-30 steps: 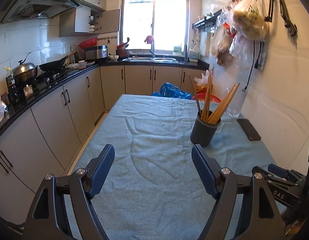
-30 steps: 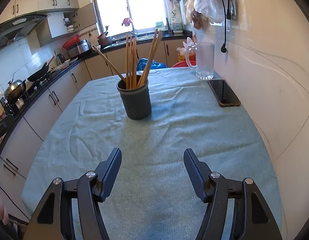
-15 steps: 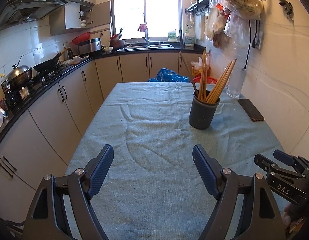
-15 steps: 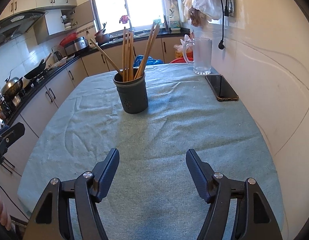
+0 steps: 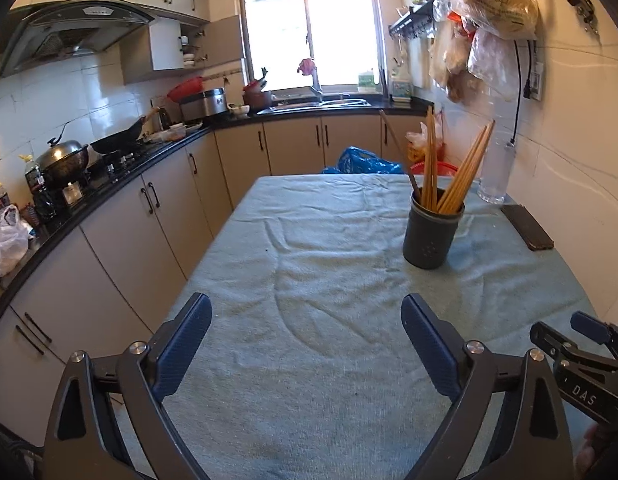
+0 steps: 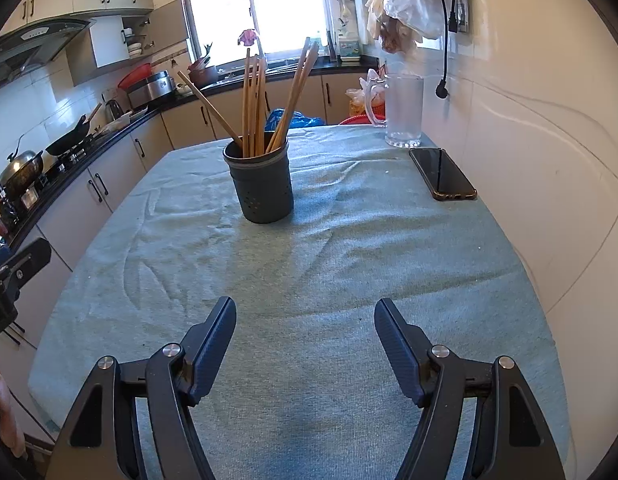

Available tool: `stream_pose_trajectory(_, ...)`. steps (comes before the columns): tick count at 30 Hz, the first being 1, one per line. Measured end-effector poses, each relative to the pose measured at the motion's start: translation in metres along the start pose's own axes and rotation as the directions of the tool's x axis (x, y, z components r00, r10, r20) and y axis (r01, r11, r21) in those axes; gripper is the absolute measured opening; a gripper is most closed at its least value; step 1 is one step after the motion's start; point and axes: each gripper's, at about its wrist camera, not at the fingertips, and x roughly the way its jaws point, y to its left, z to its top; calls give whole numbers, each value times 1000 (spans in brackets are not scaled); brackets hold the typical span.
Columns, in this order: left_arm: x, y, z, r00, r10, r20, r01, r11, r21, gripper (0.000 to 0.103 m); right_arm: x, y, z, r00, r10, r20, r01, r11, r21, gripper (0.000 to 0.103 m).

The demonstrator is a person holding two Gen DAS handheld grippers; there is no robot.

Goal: Organize utensils

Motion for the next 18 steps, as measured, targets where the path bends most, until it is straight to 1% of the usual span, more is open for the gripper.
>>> stream_pose_trajectory(3,-2,2,0,1000,-1,20,1,1000,-13,95,0,0,0,1000,0,0,0,1000,0,76)
stream_pose_trajectory(7,-7,4,0,998,27,56,-25,999,-24,95,0,2,-1,1000,-2,2,2,1000,-7,76)
stream_pose_trajectory(12,-8,3,1,997,41,67,-39,999,-27,96,0,4,-2,1000,-8,10,8,1000,-17,77)
stream_pose_trajectory(18,-11,2,1,994,60,94,-58,998,-26,100,-1,5,-2,1000,-19,20,19,1000,-18,78)
